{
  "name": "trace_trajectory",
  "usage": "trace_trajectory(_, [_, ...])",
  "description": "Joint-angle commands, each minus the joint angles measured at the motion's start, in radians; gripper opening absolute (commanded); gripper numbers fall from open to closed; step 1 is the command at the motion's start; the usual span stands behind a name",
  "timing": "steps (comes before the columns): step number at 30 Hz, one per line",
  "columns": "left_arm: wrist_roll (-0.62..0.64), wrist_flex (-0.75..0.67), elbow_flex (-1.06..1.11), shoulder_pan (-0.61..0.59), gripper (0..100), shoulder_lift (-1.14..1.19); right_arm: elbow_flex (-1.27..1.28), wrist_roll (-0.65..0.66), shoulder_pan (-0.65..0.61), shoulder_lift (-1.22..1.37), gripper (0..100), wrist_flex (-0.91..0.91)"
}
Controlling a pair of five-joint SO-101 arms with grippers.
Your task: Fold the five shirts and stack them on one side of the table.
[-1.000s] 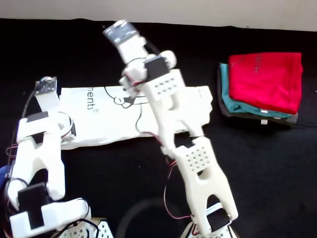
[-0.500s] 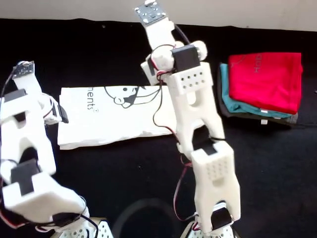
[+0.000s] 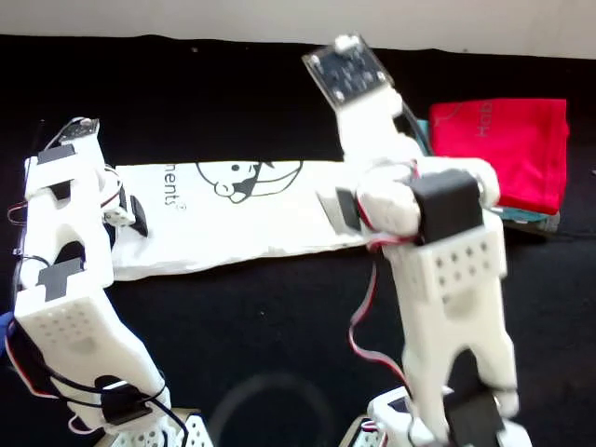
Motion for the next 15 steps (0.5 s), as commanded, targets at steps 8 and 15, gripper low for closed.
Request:
trace_trajectory(8, [0.005, 0.061, -0.07, -0.036, 3, 0.024, 0.252, -0.005, 0.015, -0.214, 13.3, 0.005])
trace_trajectory(15, [-0.071, 0.063, -0.128, -0.208, 1, 0.019, 0.44, -0.005, 0.125, -0.246, 13.3, -0.116])
